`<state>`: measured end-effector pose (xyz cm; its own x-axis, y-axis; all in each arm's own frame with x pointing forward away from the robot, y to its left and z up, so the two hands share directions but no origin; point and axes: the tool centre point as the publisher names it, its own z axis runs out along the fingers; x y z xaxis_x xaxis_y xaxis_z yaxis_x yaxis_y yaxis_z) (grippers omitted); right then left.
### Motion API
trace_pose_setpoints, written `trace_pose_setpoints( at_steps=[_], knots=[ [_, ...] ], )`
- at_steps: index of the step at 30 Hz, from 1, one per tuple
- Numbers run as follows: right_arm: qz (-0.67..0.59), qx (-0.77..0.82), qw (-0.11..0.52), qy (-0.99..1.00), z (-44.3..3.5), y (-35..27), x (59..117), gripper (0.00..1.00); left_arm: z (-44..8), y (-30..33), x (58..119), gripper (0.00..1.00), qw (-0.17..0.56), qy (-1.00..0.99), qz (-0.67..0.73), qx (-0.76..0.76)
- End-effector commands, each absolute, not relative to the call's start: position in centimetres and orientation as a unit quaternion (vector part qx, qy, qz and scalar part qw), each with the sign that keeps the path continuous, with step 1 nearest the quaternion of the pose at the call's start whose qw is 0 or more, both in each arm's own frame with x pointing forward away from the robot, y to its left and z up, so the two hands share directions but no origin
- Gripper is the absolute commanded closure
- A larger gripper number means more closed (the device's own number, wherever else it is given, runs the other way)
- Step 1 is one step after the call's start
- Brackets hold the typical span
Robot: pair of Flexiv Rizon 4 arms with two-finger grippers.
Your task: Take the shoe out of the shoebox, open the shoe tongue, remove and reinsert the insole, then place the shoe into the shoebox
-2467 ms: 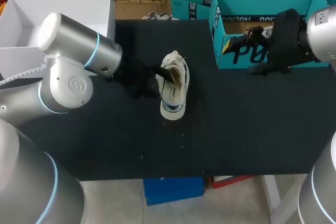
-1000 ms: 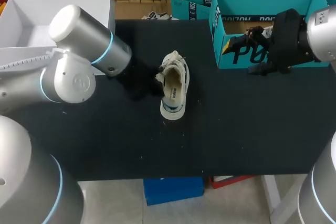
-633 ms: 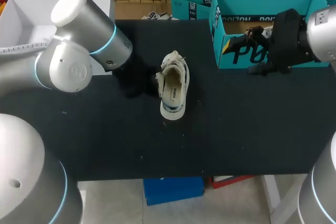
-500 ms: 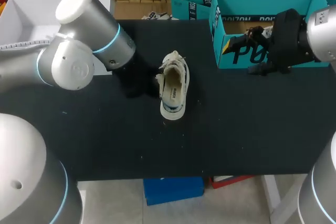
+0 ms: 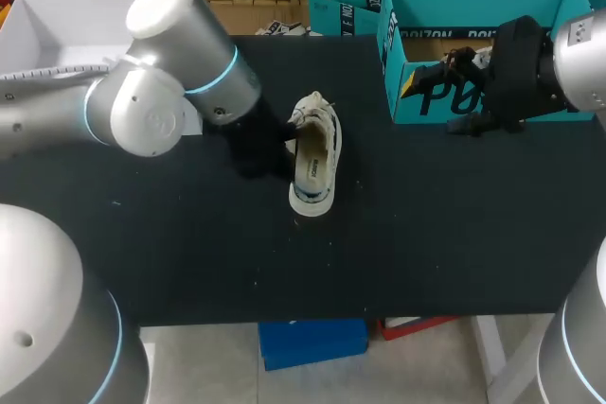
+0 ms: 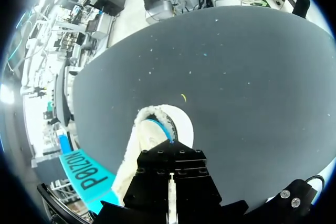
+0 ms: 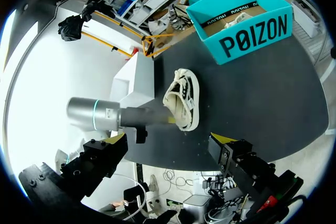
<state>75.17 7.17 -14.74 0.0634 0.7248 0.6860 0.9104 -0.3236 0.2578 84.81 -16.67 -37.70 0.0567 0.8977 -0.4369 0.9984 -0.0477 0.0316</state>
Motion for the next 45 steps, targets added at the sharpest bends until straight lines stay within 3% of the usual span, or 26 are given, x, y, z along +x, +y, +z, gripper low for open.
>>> trace_pose_setpoints(
  at_steps=[1, 11, 25, 45],
  knots=[
    [-0.380, -0.719, 0.121, -0.568, -14.8, 7.3, 75.2, 0.00, -38.5, -17.4, 84.8, 1.00, 0.158, 0.669, -0.149, 0.711],
    [-0.380, -0.719, 0.121, -0.568, -14.8, 7.3, 75.2, 0.00, -39.6, -17.6, 85.0, 1.00, 0.135, 0.671, -0.145, 0.714],
    [-0.380, -0.719, 0.121, -0.568, -14.8, 7.3, 75.2, 0.00, -36.3, -17.5, 84.3, 1.00, 0.118, 0.644, -0.164, 0.737],
    [-0.380, -0.719, 0.121, -0.568, -14.8, 7.3, 75.2, 0.00, -40.0, -19.2, 84.3, 1.00, 0.102, 0.641, -0.129, 0.750]
  ],
)
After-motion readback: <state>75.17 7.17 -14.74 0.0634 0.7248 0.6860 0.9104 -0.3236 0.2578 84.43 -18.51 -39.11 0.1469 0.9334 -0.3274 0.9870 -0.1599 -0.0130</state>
